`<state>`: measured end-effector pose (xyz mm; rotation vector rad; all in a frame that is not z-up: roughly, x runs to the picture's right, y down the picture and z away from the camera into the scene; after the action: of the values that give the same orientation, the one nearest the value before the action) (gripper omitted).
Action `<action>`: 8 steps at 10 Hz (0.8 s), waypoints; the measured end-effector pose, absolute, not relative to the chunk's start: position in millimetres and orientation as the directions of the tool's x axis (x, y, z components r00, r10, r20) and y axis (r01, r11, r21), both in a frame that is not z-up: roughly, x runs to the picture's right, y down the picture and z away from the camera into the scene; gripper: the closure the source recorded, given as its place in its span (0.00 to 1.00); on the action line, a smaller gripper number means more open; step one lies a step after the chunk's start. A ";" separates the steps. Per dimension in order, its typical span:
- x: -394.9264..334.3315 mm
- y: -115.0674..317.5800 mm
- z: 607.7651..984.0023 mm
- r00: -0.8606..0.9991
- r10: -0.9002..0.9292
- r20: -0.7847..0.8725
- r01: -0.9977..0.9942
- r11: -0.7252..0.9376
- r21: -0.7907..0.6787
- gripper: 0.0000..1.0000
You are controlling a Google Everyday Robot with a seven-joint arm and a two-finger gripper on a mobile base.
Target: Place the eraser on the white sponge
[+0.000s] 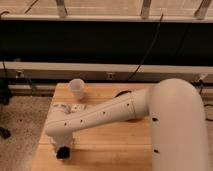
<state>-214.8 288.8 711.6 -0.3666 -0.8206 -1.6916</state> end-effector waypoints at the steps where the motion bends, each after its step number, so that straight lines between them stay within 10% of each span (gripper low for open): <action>1: -217.2 288.4 711.7 -0.294 -0.723 0.626 0.938 -0.092 0.335 0.84; 8: -221.5 282.6 713.3 -0.285 -0.739 0.610 0.933 -0.067 0.354 0.21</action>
<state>-221.5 282.6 713.3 -0.3170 -0.8330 -1.6762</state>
